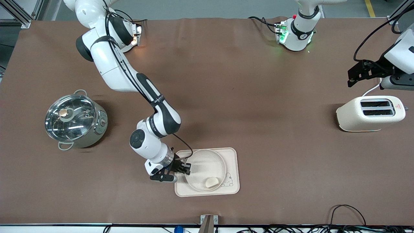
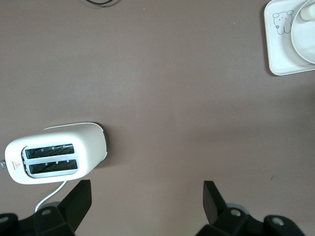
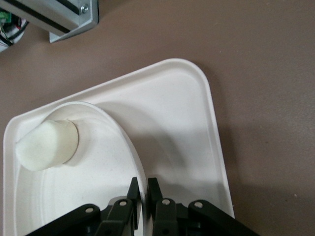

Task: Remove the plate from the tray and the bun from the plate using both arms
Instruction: 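Lift the plate off the tray and set it beside the tray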

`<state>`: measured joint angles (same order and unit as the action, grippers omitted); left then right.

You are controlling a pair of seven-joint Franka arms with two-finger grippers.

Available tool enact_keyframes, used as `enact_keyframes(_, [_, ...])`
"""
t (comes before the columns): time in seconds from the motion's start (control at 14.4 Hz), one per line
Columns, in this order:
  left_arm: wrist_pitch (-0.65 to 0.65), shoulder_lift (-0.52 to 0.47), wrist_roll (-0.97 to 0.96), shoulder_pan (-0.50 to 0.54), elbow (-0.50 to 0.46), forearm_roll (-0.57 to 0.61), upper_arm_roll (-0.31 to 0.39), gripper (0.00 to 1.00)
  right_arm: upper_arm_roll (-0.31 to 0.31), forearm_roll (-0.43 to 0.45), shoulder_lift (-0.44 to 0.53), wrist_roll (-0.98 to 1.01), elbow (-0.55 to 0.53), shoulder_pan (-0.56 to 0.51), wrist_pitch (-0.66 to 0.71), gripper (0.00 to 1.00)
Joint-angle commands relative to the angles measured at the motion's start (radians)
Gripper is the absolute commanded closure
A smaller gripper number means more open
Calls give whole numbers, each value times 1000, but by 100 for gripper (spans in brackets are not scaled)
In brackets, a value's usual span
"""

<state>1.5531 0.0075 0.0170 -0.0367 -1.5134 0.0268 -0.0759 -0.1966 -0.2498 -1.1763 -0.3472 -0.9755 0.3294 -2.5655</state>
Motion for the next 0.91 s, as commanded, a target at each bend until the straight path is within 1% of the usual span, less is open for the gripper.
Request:
enact_keyframes(0.0, [-16,-1,11,5,12,10,-4,0,-139,-9,38,54,-50,-111,5,100])
enact_keyframes(0.07, [-16,-1,11,6,12,10,-4,0,-183,-9,90,53,-130,-133,-5,100])
enact_keyframes(0.14, [-16,-1,11,6,12,10,-4,0,-205,-9,130,48,-217,-144,-63,100])
enact_keyframes(0.21, [-16,-1,11,6,12,10,-4,0,-224,-8,167,47,-321,-160,-149,100])
enact_keyframes(0.35, [-16,-1,11,6,12,10,-4,0,-311,-6,228,56,-513,-223,-275,100])
enact_keyframes(0.49, [-16,-1,11,6,12,10,-4,0,-368,-3,300,60,-709,-274,-382,100])
enact_keyframes(0.56, [-16,-1,11,6,12,10,-4,0,-400,-3,329,73,-791,-311,-416,100])
enact_keyframes(0.7, [-16,-1,11,6,12,10,-4,0,-482,-2,368,95,-917,-396,-449,100])
enact_keyframes(0.84, [-16,-1,11,8,12,10,-4,0,-526,0,391,151,-1038,-466,-520,100])
